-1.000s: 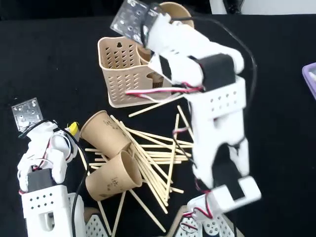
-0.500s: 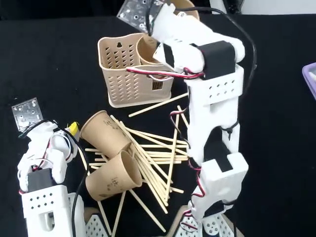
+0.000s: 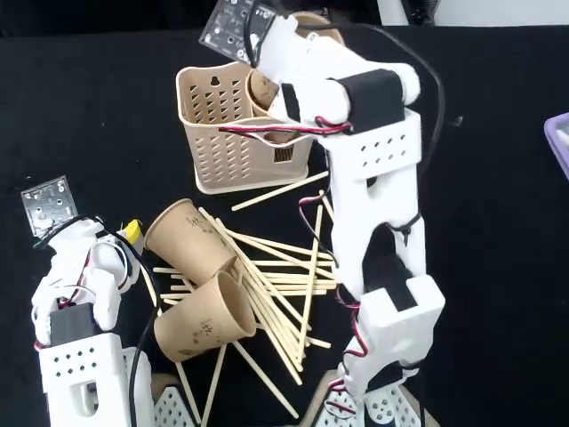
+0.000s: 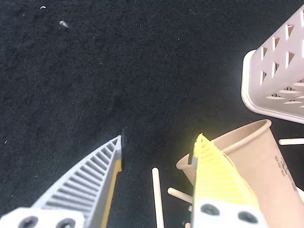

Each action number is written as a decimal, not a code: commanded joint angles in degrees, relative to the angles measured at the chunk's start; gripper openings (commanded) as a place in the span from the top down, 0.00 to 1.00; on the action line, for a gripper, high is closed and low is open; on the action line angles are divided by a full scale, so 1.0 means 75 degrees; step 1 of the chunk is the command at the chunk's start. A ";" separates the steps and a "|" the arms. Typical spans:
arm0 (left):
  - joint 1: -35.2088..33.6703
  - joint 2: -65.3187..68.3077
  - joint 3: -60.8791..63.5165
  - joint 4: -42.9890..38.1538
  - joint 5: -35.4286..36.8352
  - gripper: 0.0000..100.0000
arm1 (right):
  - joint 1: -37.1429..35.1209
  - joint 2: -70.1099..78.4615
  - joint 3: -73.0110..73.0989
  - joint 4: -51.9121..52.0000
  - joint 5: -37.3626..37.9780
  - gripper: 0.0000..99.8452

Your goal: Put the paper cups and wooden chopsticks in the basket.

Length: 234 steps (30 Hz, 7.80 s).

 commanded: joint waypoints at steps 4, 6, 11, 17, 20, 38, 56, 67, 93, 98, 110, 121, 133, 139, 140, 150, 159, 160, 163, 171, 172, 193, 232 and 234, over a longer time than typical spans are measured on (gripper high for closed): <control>0.0018 -0.0105 -0.0064 -0.0129 -0.0023 0.75 | -0.0094 -0.0955 0.1190 0.0211 0.0504 0.99; 0.0018 -0.0105 -0.0064 -0.0129 -0.0023 0.75 | -0.0094 -0.0990 0.1354 0.0199 0.0586 0.99; 0.0018 -0.0105 -0.0064 -0.0129 -0.0023 0.75 | -0.0094 -0.1049 0.1330 -0.0023 0.0141 0.90; 0.0018 -0.0105 -0.0064 -0.0129 -0.0023 0.75 | -0.0234 -0.1037 0.0686 -0.0176 -0.0610 0.69; 0.0018 -0.0105 -0.0064 -0.0129 -0.0023 0.75 | -0.0328 -0.1037 0.0299 -0.0141 -0.0727 0.69; 0.0018 -0.0105 -0.0064 -0.0117 -0.0023 0.75 | -0.0469 -0.2760 0.0522 0.0258 -0.2825 0.69; -0.0651 -0.0117 -0.0088 -0.0410 -0.0035 0.75 | -0.4525 -0.9078 1.3427 -0.2602 -0.3622 0.73; -0.1201 -0.0105 -0.0111 -0.0586 0.0023 0.75 | -0.5814 -0.8059 1.3345 -0.2966 -0.4712 0.72; -0.2186 -0.0117 -0.0076 -0.0996 0.1008 0.76 | -0.3704 -0.9301 1.1751 -0.2016 -0.2719 0.99; -0.2174 -0.0117 -0.0076 -0.0996 0.1020 0.76 | -0.2450 -0.9383 0.9512 -0.1102 -0.1700 0.99; -0.1928 -0.0117 -0.0064 -0.0938 0.1008 0.76 | -0.0258 -0.5890 0.5808 -0.2614 -0.0070 0.99; -0.1893 -0.0117 -0.0064 -0.0938 0.1008 0.76 | -0.0258 -0.1858 0.1659 -0.1219 0.0164 0.99; -0.1893 -0.0117 -0.0064 -0.0938 0.1008 0.76 | -0.0129 0.0346 -0.1190 0.0176 0.0023 0.92; -0.1893 -0.0117 -0.0064 -0.0938 0.1008 0.76 | -0.0129 0.0358 -0.2092 0.0164 -0.0610 0.67; -0.1893 -0.0117 -0.0064 -0.0938 0.1008 0.76 | -0.0117 0.0346 -0.2245 0.0188 -0.0621 0.68; -0.1600 -0.0047 -0.0064 -0.0867 0.0961 0.75 | 0.1184 -0.1577 -0.2526 0.0246 -0.2508 0.99; 0.0651 -0.0035 -0.0358 -0.0012 -0.1032 0.75 | 0.2684 -0.5386 0.3663 0.0199 -0.3012 0.91; 0.0639 -0.0035 -0.0510 0.0047 -0.1055 0.75 | 0.2790 -0.5890 0.4519 0.0141 -0.2977 0.91; 0.0604 -0.0035 -0.1307 0.0633 -0.1090 0.75 | 0.3083 -0.7449 0.7250 -0.0445 -0.2966 0.91; 0.0756 0.0352 -0.2186 0.1067 -0.1782 0.75 | 0.3692 -1.1458 1.4529 -0.3798 -0.3036 0.91; 0.0768 0.0563 -0.2174 0.1114 -0.1981 0.75 | 0.3681 -1.1798 1.5138 -0.4032 -0.3036 0.91; 0.2338 0.6084 -0.6007 0.3376 -0.4724 0.75 | 0.3634 -1.1505 1.7905 -0.5943 -0.3985 0.91; 0.2983 0.6716 -0.6500 0.3774 -0.4478 0.97 | 0.3645 -1.1458 1.7928 -0.5955 -0.3985 0.91; 0.2866 0.6716 -0.5949 0.3141 -0.4337 0.97 | 0.3645 -1.1458 1.7928 -0.5955 -0.3985 0.91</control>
